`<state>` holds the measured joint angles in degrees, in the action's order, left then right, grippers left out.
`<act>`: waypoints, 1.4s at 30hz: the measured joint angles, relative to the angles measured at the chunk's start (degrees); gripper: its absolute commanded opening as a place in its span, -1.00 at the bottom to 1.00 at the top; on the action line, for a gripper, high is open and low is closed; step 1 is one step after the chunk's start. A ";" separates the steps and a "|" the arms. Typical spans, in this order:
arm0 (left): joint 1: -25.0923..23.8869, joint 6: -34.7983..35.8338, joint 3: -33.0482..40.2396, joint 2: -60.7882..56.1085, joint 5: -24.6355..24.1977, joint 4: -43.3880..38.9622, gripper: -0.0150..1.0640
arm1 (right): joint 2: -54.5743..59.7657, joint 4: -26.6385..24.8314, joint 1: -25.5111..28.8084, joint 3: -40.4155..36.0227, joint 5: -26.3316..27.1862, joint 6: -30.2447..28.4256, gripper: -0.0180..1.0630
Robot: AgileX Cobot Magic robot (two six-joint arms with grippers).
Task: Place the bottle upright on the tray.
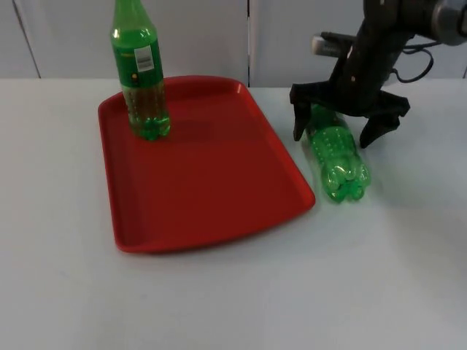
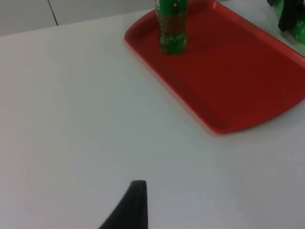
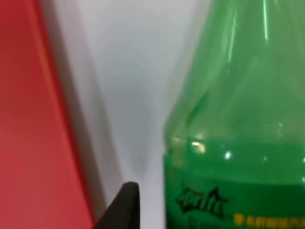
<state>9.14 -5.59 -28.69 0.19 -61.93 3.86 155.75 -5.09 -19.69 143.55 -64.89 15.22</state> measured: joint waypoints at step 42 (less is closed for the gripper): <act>0.00 0.00 0.00 0.00 0.00 -0.13 0.98 | -0.23 -6.81 2.10 0.69 3.89 -4.03 -0.97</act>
<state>9.14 -5.59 -28.69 0.19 -61.93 3.73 155.52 -11.91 -17.59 144.24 -61.00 11.19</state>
